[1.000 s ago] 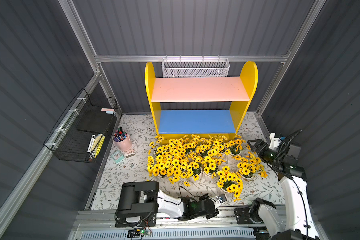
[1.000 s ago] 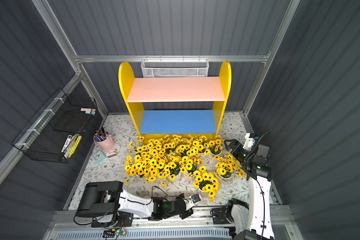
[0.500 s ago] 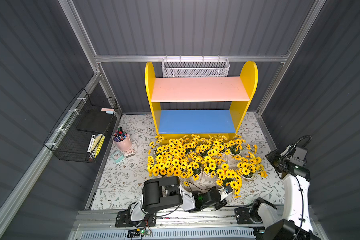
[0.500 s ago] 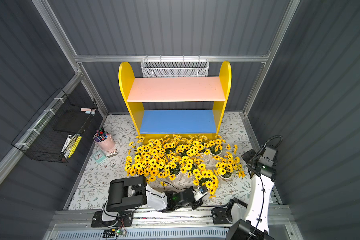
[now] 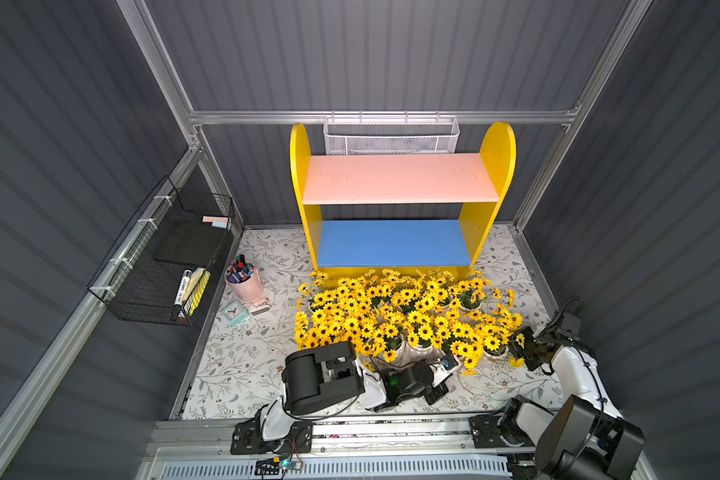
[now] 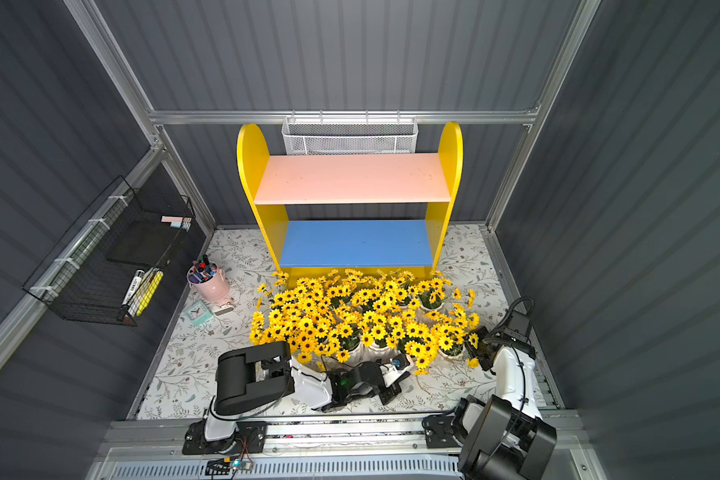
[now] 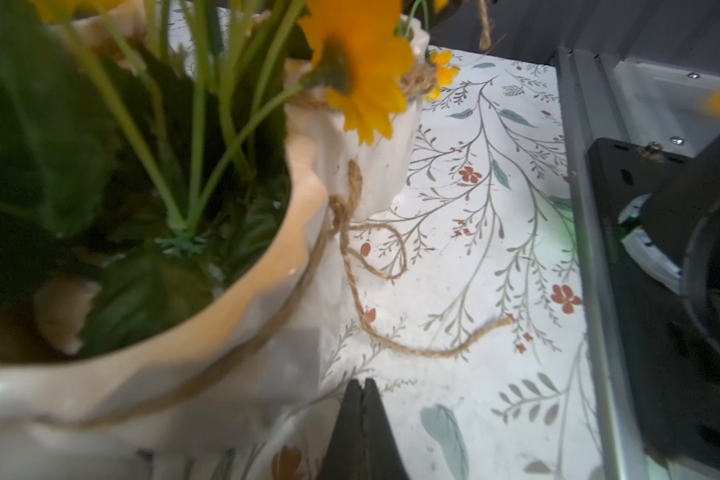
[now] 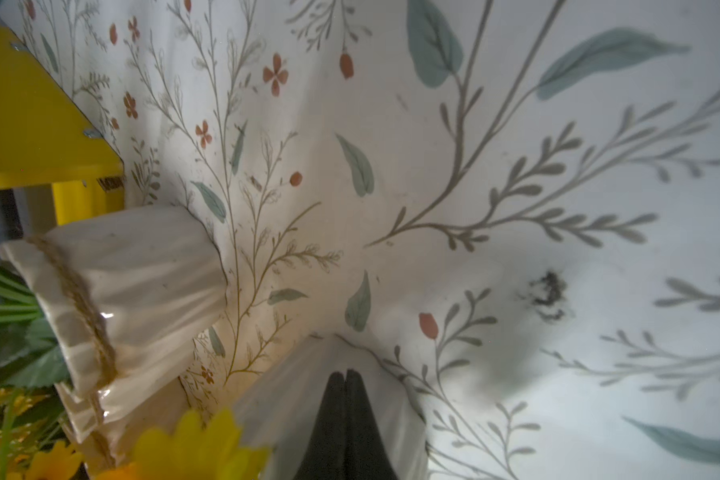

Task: Take the sunflower pots off the shelves
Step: Adjust the sunflower pot at the center of the board, then reset both arms

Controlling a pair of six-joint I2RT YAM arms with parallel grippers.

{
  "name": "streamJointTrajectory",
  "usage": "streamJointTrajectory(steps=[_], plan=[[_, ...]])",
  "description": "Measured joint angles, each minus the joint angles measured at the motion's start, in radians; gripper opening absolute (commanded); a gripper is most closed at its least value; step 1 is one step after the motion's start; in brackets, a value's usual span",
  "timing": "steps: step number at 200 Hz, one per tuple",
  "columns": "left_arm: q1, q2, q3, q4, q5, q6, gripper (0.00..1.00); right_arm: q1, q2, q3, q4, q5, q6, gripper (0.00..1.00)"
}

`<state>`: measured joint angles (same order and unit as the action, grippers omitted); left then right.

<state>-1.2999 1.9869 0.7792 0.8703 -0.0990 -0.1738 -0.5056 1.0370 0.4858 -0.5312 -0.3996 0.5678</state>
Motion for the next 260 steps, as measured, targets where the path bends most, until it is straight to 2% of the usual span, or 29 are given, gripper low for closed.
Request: streamJointTrajectory(steps=[14,29,36,46,56,64,68,71,74,85,93,97,98,99,101,103,120,145,171,193,225,242,260], plan=[[-0.006,-0.087,-0.039,-0.033,0.003,-0.002,0.01,0.037,-0.011,-0.004,0.008,-0.008,0.018,0.00],[-0.018,-0.205,-0.067,-0.089,-0.003,-0.003,0.07,0.075,-0.019,-0.021,0.050,-0.019,0.053,0.00],[-0.026,-0.257,-0.076,-0.108,-0.015,-0.002,0.13,0.093,-0.014,-0.023,0.069,-0.018,0.069,0.00],[-0.045,-0.341,-0.095,-0.143,-0.033,0.003,0.33,0.114,0.002,-0.015,0.086,-0.017,0.082,0.00],[-0.060,-0.421,-0.111,-0.196,-0.046,0.002,0.39,0.128,0.021,-0.003,0.095,-0.013,0.087,0.00],[-0.071,-0.483,-0.119,-0.251,-0.057,0.001,0.55,0.134,0.031,0.005,0.097,-0.009,0.088,0.00],[-0.078,-0.518,-0.120,-0.293,-0.063,0.008,0.72,0.135,0.032,0.008,0.095,-0.004,0.087,0.01],[-0.079,-0.541,-0.120,-0.317,-0.071,0.006,0.94,0.136,0.032,0.011,0.093,0.000,0.087,0.03],[-0.082,-0.563,-0.120,-0.346,-0.076,0.016,0.99,0.138,0.031,0.014,0.089,0.007,0.086,0.05],[-0.084,-0.652,-0.114,-0.467,-0.111,0.019,0.99,0.139,0.025,0.029,0.070,0.036,0.080,0.18],[-0.084,-0.723,-0.103,-0.571,-0.148,0.027,0.99,0.139,0.016,0.048,0.045,0.060,0.071,0.38],[-0.084,-0.757,-0.094,-0.625,-0.168,0.030,0.99,0.138,0.011,0.060,0.033,0.071,0.054,0.57],[-0.084,-0.764,-0.093,-0.633,-0.172,0.032,0.99,0.138,0.010,0.063,0.032,0.074,0.053,0.77],[-0.084,-0.778,-0.090,-0.652,-0.179,0.037,0.99,0.138,0.009,0.066,0.030,0.077,0.054,0.88],[-0.084,-0.796,-0.084,-0.679,-0.190,0.043,0.99,0.138,0.006,0.072,0.024,0.082,0.056,0.96],[-0.084,-0.807,-0.079,-0.698,-0.196,0.045,0.99,0.138,0.003,0.081,0.016,0.088,0.044,0.98],[-0.084,-0.945,-0.005,-0.905,-0.311,0.096,1.00,0.137,-0.018,0.173,-0.034,0.134,0.002,0.99],[-0.084,-1.064,0.140,-1.131,-0.510,0.178,0.99,0.133,-0.058,0.313,-0.047,0.193,-0.047,0.99],[-0.080,-1.149,0.176,-1.205,-0.669,0.340,1.00,0.132,-0.114,0.413,0.000,0.208,-0.100,0.99],[-0.036,-1.192,0.173,-1.255,-0.758,0.435,0.99,0.132,-0.175,0.402,0.133,0.209,-0.148,0.99],[0.171,-1.268,0.101,-1.221,-0.755,0.519,0.99,0.132,-0.246,0.212,0.420,0.190,-0.261,0.99],[0.314,-1.256,0.110,-1.235,-0.681,0.503,0.99,0.111,-0.244,0.113,0.523,0.179,-0.270,0.99],[0.426,-1.177,0.135,-1.240,-0.583,0.473,0.99,0.091,-0.211,0.089,0.568,0.161,-0.272,0.99]])
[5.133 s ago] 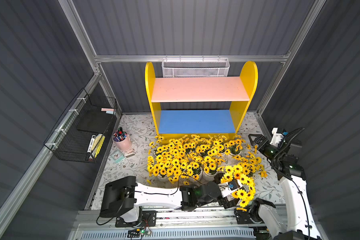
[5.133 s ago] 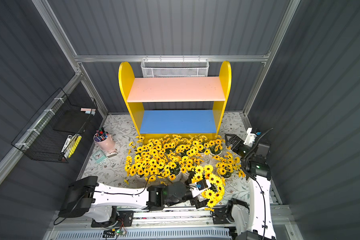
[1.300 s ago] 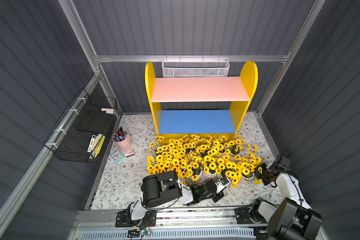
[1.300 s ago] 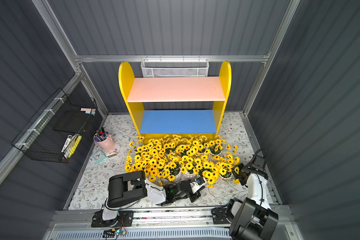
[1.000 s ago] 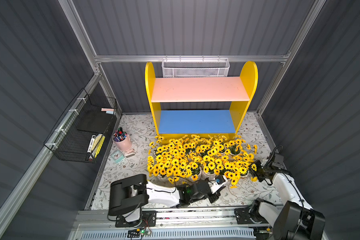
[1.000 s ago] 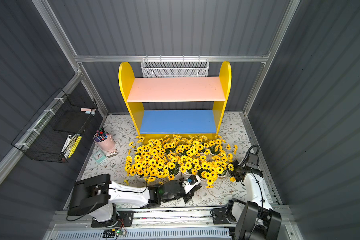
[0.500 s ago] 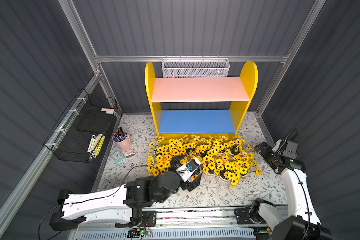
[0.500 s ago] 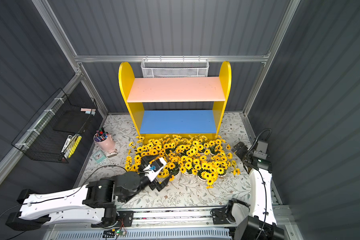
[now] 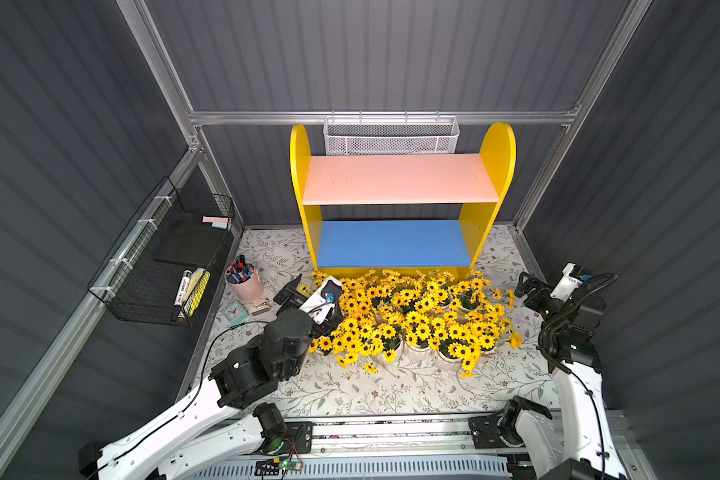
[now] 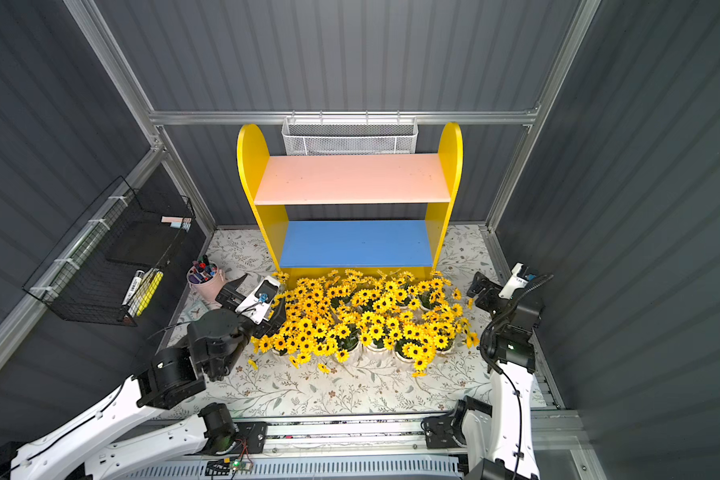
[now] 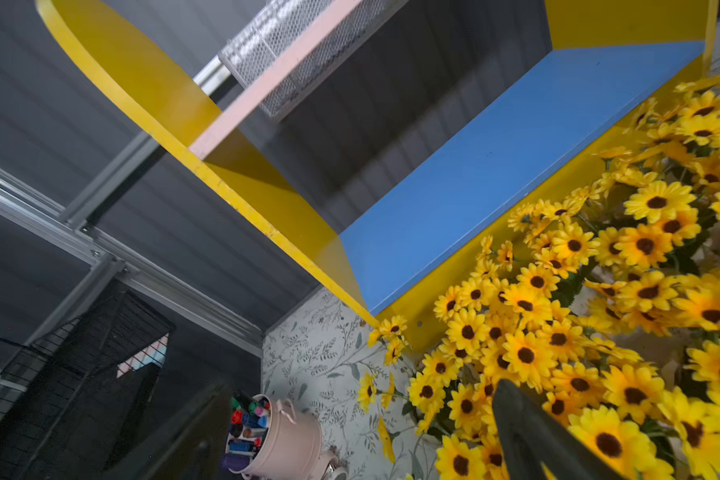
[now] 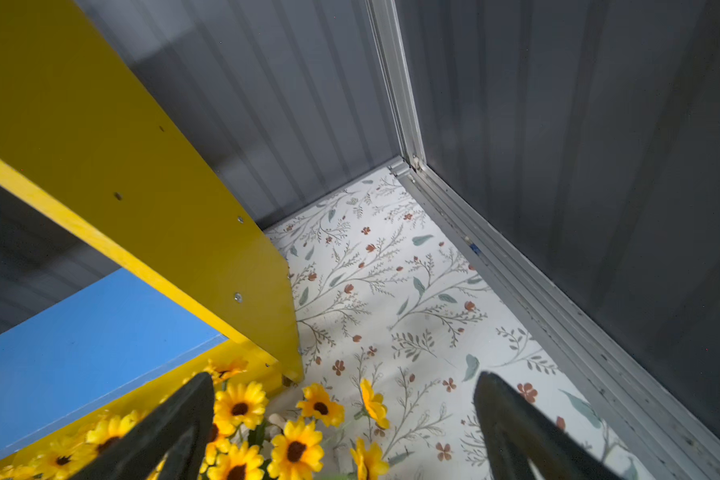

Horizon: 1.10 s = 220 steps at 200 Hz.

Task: Take the sunflower pots off the shelves
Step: Reset both arms

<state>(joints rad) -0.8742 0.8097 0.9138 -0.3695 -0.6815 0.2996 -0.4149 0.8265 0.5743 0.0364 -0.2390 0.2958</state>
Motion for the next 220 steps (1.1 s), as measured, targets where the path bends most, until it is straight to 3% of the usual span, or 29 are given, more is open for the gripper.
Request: streamJointTrajectory(steps=[18,39,55,82,104,131,176,220], plan=[[0.145,0.076,-0.010,0.037,0.156,-0.025,0.99,-0.017,0.033,0.001,0.056,-0.036,-0.009,0.99],[0.495,0.188,-0.012,0.079,0.412,-0.120,0.99,-0.042,0.077,0.001,0.115,-0.095,-0.019,0.99],[0.713,0.266,-0.044,0.174,0.529,-0.196,0.99,-0.058,0.106,0.001,0.136,-0.126,-0.024,0.99],[0.911,0.369,-0.172,0.364,0.631,-0.311,0.99,-0.069,0.142,0.001,0.159,-0.172,-0.037,0.99],[0.941,0.454,-0.276,0.471,0.609,-0.384,0.99,-0.069,0.178,-0.018,0.208,-0.210,-0.040,0.99],[0.925,0.532,-0.352,0.567,0.537,-0.391,0.99,-0.068,0.244,-0.065,0.275,-0.254,-0.049,0.99],[0.834,0.642,-0.500,0.836,0.409,-0.383,1.00,-0.025,0.387,-0.120,0.422,-0.288,-0.040,0.99],[0.790,0.818,-0.567,1.175,0.358,-0.346,0.99,0.032,0.568,-0.175,0.607,-0.290,-0.039,0.99]])
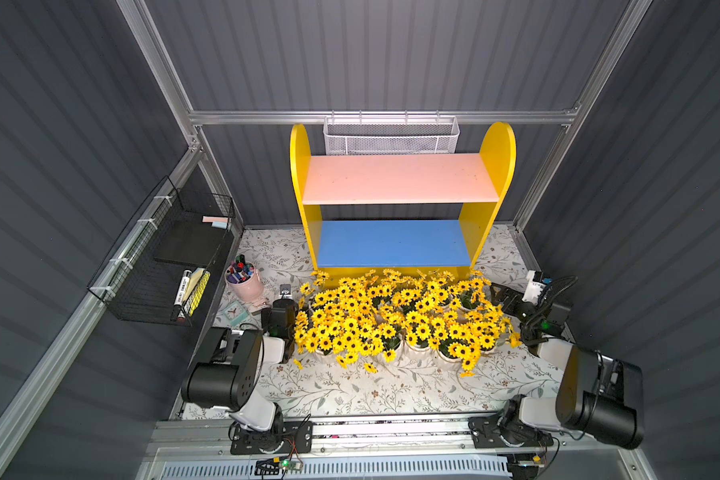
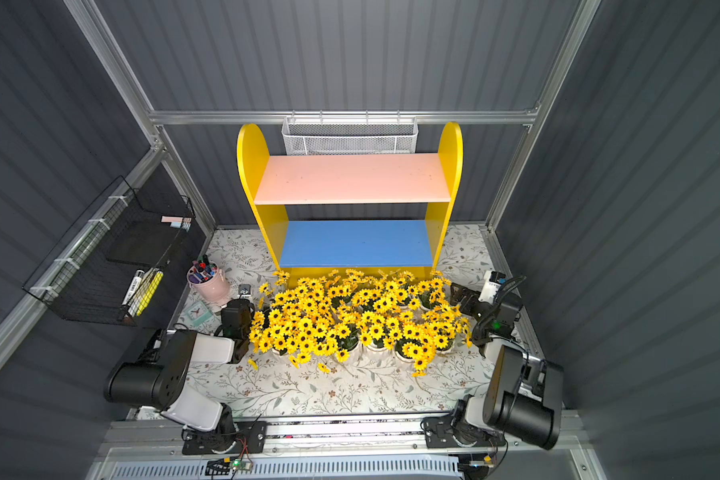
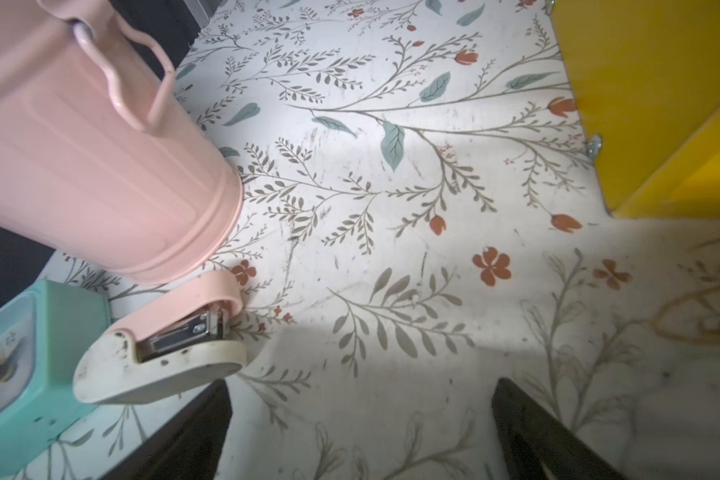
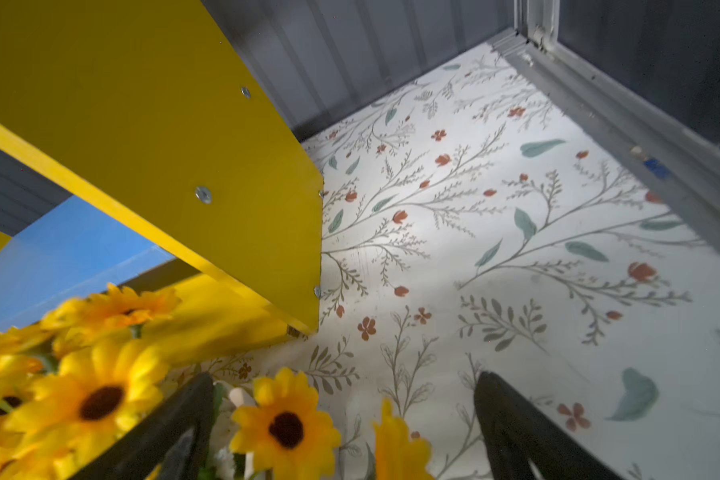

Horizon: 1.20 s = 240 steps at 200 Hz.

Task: Take the sunflower pots off the shelves
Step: Reset both arms

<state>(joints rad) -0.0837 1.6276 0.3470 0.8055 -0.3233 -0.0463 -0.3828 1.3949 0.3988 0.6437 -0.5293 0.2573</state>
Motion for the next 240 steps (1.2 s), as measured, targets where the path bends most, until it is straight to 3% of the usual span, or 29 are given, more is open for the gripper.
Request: streamJointTrajectory(steps=[17,47,106,147,240], plan=[[-0.003,0.057,-0.015,0.117,-0.003,0.020,0.99,0.029,0.027,0.000,0.034,0.012,-0.005,0.99],[-0.004,0.061,-0.014,0.138,-0.003,0.032,0.99,0.089,0.036,-0.002,0.095,0.068,-0.021,0.99],[-0.005,0.061,0.053,0.059,-0.003,0.039,0.99,0.239,0.036,-0.052,0.177,0.282,-0.099,0.99],[-0.004,0.064,0.095,-0.006,-0.004,0.038,0.99,0.277,0.158,-0.111,0.409,0.393,-0.127,0.99],[-0.004,0.064,0.097,-0.015,-0.003,0.038,0.99,0.325,0.104,-0.064,0.264,0.555,-0.145,0.99]])
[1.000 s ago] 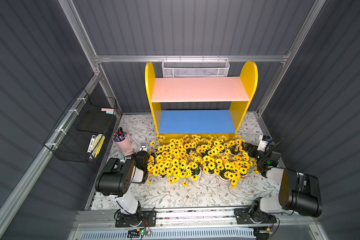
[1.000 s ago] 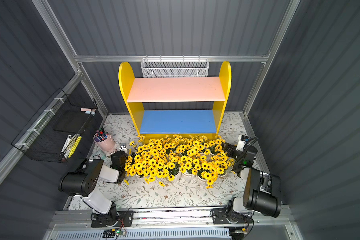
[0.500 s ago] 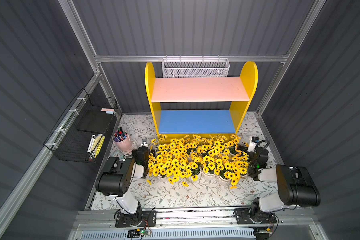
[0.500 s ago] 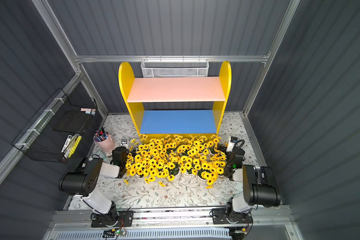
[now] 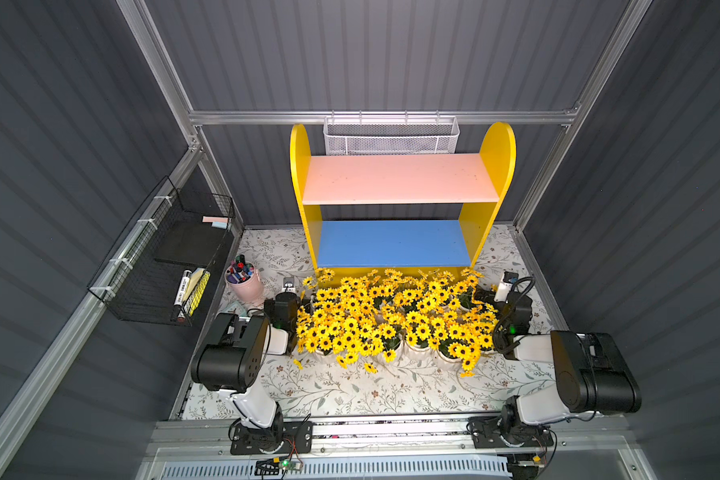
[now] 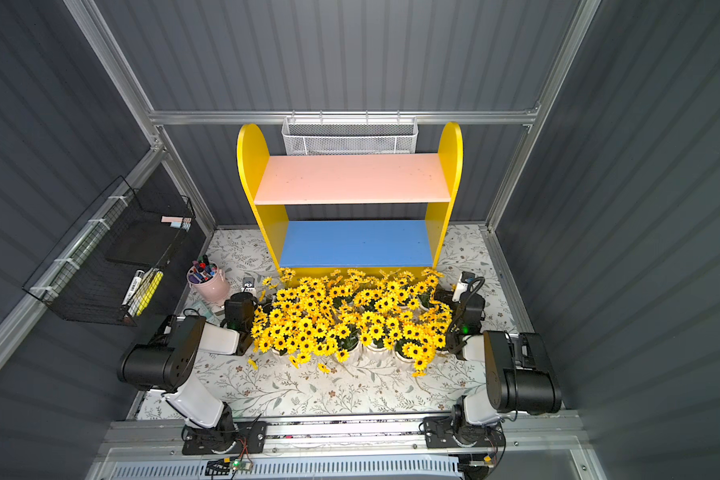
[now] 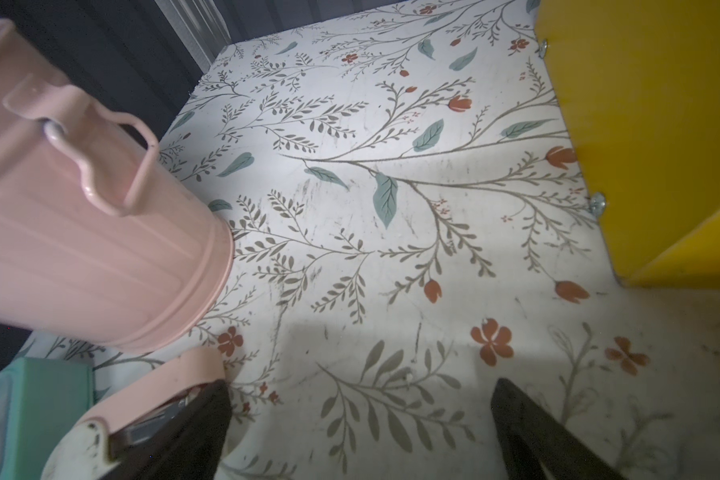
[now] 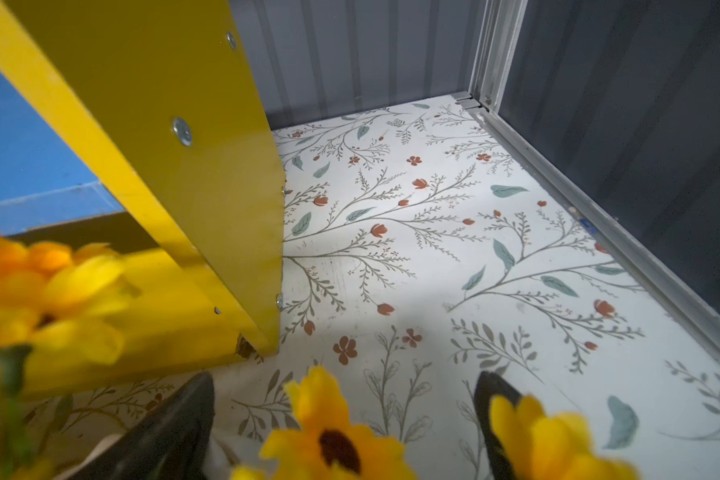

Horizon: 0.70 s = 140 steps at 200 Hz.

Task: Take the sunflower pots off the shelves
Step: Reset both arms

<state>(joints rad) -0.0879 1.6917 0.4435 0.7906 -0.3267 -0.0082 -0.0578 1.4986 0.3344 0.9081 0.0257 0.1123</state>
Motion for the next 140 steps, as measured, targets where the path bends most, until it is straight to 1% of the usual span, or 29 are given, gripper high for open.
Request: streamJointTrajectory(steps=[82,140], plan=[[0.000,0.000,0.000,0.000,0.000,0.000,0.99,0.016,0.000,0.042,-0.066,0.016,-0.019,0.99],[0.000,0.000,0.000,0.000,0.000,0.000,0.99,0.018,0.000,0.044,-0.068,0.016,-0.024,0.99]])
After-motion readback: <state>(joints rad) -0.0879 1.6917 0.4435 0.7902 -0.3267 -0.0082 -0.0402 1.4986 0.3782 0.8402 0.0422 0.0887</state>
